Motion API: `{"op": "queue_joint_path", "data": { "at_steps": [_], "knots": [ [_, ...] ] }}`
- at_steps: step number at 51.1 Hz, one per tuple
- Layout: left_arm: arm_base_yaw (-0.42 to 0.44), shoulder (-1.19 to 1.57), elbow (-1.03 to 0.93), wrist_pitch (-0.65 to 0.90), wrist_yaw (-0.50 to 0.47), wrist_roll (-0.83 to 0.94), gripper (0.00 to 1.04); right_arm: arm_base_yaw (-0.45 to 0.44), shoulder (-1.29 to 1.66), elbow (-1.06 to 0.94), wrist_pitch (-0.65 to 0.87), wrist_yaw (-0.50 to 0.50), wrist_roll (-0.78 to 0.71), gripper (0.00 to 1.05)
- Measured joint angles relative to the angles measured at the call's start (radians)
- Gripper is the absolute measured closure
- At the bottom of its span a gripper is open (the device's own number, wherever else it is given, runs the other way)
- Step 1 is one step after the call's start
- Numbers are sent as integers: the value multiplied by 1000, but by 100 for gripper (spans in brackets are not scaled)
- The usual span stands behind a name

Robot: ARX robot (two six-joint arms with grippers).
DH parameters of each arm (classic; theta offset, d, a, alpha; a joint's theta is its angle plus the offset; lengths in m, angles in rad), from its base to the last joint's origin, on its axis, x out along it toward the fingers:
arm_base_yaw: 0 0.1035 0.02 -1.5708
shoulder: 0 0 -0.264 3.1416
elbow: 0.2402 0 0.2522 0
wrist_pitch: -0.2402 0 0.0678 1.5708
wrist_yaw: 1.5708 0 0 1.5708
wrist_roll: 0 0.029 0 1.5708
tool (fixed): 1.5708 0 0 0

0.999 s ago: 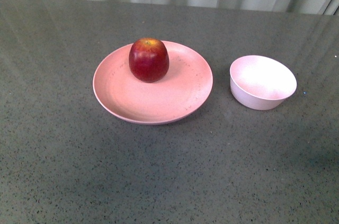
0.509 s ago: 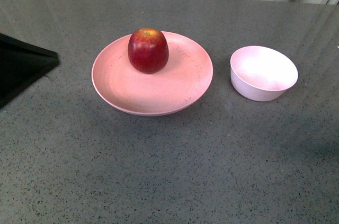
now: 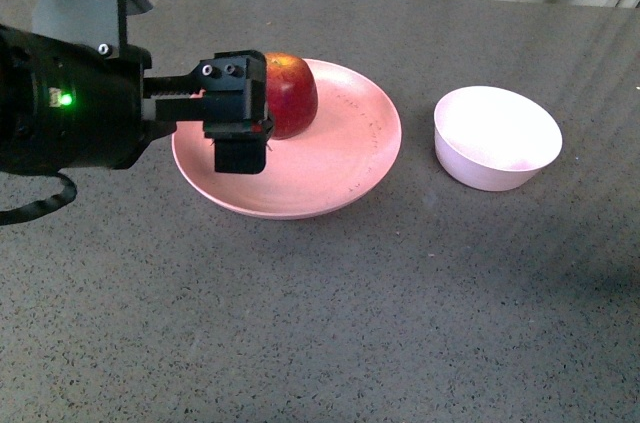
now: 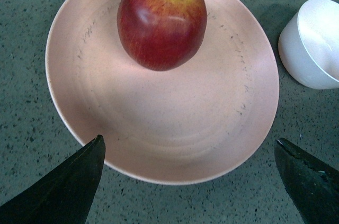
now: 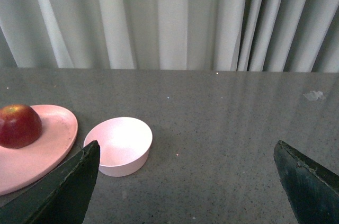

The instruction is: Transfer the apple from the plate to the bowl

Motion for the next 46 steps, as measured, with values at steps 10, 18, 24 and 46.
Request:
{"op": "queue_joint_path", "data": {
  "at_steps": [10,18,24,46],
  "knots": [
    [-6,72,86,-4,-24,17,9,0,0,0,0,0,0,9],
    [-14,130,164,-22,-43,28,9,0,0,0,0,0,0,9],
    [-22,177,224,-40,-57,42,9,0,0,0,0,0,0,9],
    [-32,321,391,-95,-132,77,9,0,0,0,0,0,0,9]
  ]
}}
